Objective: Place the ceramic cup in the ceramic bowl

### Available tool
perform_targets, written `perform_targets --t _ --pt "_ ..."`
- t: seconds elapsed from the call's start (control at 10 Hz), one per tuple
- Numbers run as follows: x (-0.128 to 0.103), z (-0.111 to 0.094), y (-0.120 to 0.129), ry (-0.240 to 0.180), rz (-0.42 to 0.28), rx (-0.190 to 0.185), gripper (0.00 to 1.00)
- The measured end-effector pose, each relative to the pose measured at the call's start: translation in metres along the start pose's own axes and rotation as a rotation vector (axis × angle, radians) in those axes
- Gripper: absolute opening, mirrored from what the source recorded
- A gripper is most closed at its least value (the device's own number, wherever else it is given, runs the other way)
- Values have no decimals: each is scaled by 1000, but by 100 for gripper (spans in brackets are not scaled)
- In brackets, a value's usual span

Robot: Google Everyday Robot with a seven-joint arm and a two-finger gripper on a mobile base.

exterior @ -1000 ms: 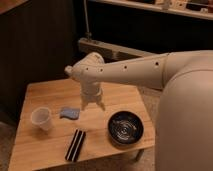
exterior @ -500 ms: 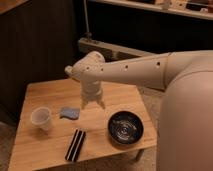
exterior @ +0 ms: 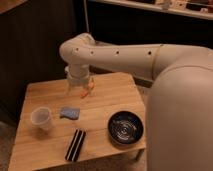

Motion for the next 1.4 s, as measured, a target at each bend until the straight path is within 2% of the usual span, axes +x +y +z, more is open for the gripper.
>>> perform_targets --t 0.1,0.2,0.4,0.5,0.8,0.9,1.2,1.4 --pt "-2 1 17 5 -36 -31 65" --pt "3 4 46 17 -102 -83 65" --pt "8 18 69 41 -176 -143 65" --pt "17 34 84 59 -230 -171 65" --pt "38 64 106 78 -341 -234 65" --pt "40 70 111 83 -360 -244 65" --pt "38 100 128 97 -410 -283 65" --pt "35 110 134 105 -438 -309 65"
